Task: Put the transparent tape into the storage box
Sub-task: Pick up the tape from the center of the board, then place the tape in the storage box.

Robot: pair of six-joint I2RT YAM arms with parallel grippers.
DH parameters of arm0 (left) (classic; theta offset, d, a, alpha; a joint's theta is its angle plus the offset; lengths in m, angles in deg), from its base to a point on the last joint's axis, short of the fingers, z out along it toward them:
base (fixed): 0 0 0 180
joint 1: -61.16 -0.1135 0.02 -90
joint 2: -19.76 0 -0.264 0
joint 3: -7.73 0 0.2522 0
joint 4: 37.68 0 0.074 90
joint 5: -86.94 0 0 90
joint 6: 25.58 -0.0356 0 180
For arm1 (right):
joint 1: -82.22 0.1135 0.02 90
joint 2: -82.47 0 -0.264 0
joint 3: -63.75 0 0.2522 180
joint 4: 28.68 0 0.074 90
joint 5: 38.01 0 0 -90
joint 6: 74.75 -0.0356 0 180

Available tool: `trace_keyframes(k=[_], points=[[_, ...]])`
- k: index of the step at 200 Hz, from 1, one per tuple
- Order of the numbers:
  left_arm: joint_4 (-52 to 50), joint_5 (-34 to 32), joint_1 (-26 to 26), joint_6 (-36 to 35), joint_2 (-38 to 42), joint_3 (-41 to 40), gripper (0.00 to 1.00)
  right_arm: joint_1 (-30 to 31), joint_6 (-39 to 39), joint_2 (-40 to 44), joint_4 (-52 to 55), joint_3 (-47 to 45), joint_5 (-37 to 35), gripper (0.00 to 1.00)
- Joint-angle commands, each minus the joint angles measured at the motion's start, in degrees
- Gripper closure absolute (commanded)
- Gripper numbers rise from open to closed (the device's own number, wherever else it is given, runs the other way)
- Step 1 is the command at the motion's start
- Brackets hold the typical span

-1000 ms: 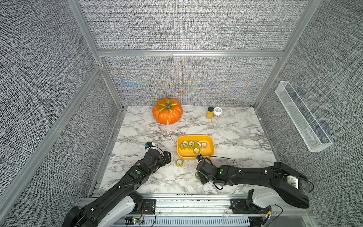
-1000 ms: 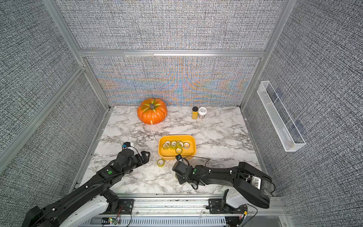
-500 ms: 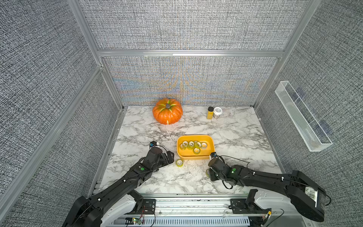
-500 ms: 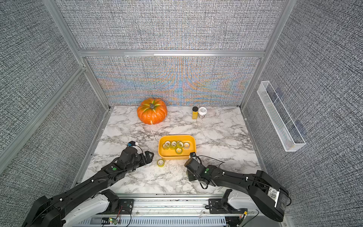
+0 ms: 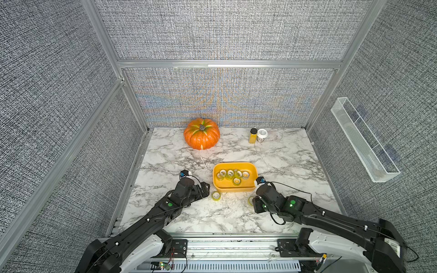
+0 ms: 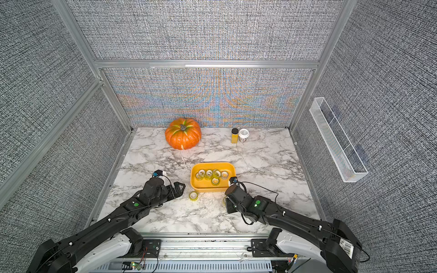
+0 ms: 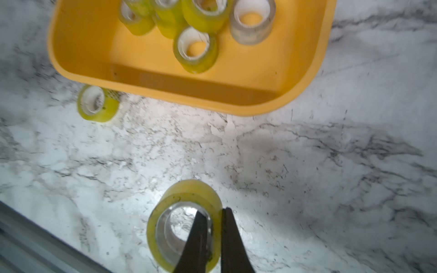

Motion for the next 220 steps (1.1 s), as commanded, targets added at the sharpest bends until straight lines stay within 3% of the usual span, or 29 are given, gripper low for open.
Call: trace_keyframes(k=[1,46,118,144,157,178,220], points=[[2.03,0.32,0.01,-0.07,-0.83,-0.2,0.0,-1.51,4.03,0.15,1.35,3.68,-2.04,0.93],[5.94,3.28,0.12,0.84,-4.79,0.07,0.0,-8.19,9.96,-14.07,-1.69,14.56,2.27,0.93],[3.05,1.67,0.57,0.96,-1.98,-1.56,0.0,-10.43,12.22,-37.06,-5.44,27.14,4.5,0.93],[2.3,0.35,0.58,1.25,0.59,-2.72,0.0,-9.96,12.73,-38.72,-5.34,28.48,6.47,0.79],[1.96,0.13,0.58,1.16,0.94,-2.74,0.0,-9.7,13.08,-38.79,-4.83,28.85,6.9,0.59],[1.71,0.03,0.59,0.8,0.42,-2.27,0.0,-9.17,12.71,-38.15,-3.45,29.25,5.69,0.46],[1.07,-3.1,0.63,2.54,-0.07,-1.82,0.0,-6.73,9.78,-32.33,-0.71,29.17,3.73,0.46]])
